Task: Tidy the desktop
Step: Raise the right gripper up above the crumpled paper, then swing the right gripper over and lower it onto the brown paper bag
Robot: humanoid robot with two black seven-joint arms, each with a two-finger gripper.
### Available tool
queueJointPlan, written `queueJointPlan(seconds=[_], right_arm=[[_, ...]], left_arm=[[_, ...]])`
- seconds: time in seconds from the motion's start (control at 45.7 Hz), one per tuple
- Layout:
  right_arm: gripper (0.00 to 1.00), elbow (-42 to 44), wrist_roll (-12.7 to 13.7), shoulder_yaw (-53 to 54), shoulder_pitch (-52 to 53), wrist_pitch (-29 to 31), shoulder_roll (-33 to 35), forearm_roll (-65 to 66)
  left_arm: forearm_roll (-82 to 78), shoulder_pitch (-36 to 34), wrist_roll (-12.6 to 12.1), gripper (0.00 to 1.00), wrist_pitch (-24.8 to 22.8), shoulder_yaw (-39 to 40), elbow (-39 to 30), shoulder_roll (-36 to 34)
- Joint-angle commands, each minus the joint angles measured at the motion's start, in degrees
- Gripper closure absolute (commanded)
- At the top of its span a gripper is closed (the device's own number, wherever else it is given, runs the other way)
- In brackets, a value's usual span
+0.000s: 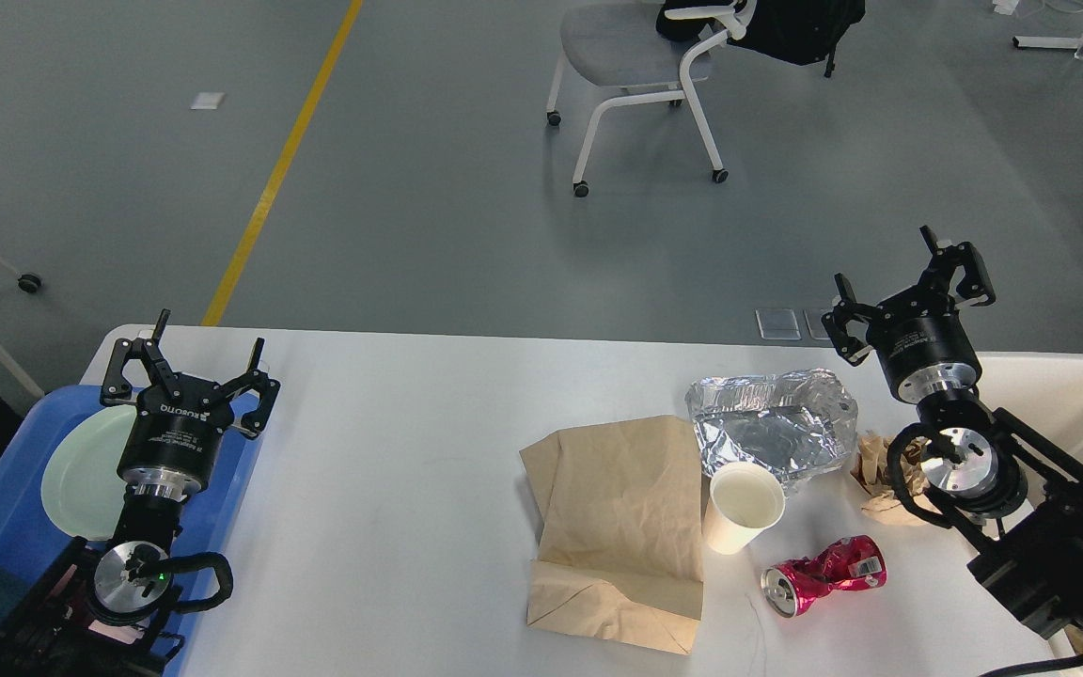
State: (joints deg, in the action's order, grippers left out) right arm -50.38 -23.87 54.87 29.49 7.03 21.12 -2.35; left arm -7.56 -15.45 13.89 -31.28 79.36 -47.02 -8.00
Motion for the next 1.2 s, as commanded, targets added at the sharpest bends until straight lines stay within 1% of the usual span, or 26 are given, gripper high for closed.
queueJointPlan(seconds=[0.0, 0.153, 0.219, 0.285, 0.372, 0.504, 0.591, 0.744, 0.832, 0.919, 0.963, 0.985, 1.051, 1.116, 1.182], right_arm=[[0.0, 0.02, -0.03, -2.31, 0.74, 0.09, 1.02, 0.06], [0.0, -0.16, -0.03, -3.37, 1.1, 0.18, 1.73, -0.11], [0.0, -0.07, -0.03, -4.77, 1.62, 0.18, 4.01, -0.29], [0.0, -0.07, -0.03, -8.71, 3.29, 0.18, 7.43, -0.55], [0.0, 0.11, -0.03, -18.55, 7.94, 0.18, 10.95, -0.73], [0.0, -0.16, -0.03, -40.25, 20.14, 0.18, 15.96, -0.82], [0.0, -0.24, -0.03, -52.56, 28.15, 0.09, 16.32, -0.9], [0.0, -0.33, 0.05, -68.21, 39.57, 0.18, 16.5, -0.9], [0.0, -0.68, 0.05, -80.94, 48.36, 0.26, 16.06, -0.9], [0.0, -1.74, 0.05, -96.41, 57.76, 1.05, 14.39, -0.9], [0.0, -1.83, 0.05, -103.18, 61.72, 1.58, 11.68, -0.99], [0.0, -1.91, 0.05, -107.91, 64.09, 1.93, 9.05, -1.25], [0.0, -2.88, 0.05, -116.02, 69.37, 3.33, 4.12, -1.95], [0.0, -6.3, 0.14, -122.01, 75.08, 8.59, 0.69, -2.05], [0.0, -10.69, 0.14, -126.49, 81.93, 16.76, -2.56, -2.05]], left_arm=[[0.0, -0.02, 0.0, 0.04, -0.01, 0.0, 0.0, 0.0], [0.0, 0.07, 0.0, 0.04, 0.08, 0.0, 0.0, 0.0], [0.0, 0.07, 0.0, 0.04, -0.01, 0.0, 0.0, 0.0], [0.0, 0.07, 0.0, 0.04, -0.01, 0.0, 0.0, 0.0], [0.0, -0.02, 0.0, 0.04, -0.01, 0.0, 0.0, 0.0], [0.0, -0.02, 0.0, 0.04, -0.01, 0.0, 0.0, 0.0], [0.0, -0.02, 0.0, 0.04, -0.01, 0.0, 0.0, 0.0], [0.0, -0.02, 0.0, 0.04, -0.01, 0.0, 0.0, 0.0], [0.0, 0.07, 0.0, 0.04, -0.01, 0.0, 0.0, 0.0], [0.0, 0.07, 0.0, 0.04, -0.01, 0.0, 0.0, 0.0], [0.0, 0.07, 0.0, 0.04, -0.01, 0.0, 0.0, 0.0], [0.0, 0.07, 0.0, 0.04, -0.01, 0.0, 0.0, 0.0], [0.0, 0.07, 0.0, 0.04, 0.08, 0.0, 0.0, 0.0], [0.0, 0.07, 0.0, 0.04, 0.08, 0.0, 0.0, 0.0], [0.0, 0.07, 0.0, 0.04, 0.08, 0.0, 0.0, 0.0]])
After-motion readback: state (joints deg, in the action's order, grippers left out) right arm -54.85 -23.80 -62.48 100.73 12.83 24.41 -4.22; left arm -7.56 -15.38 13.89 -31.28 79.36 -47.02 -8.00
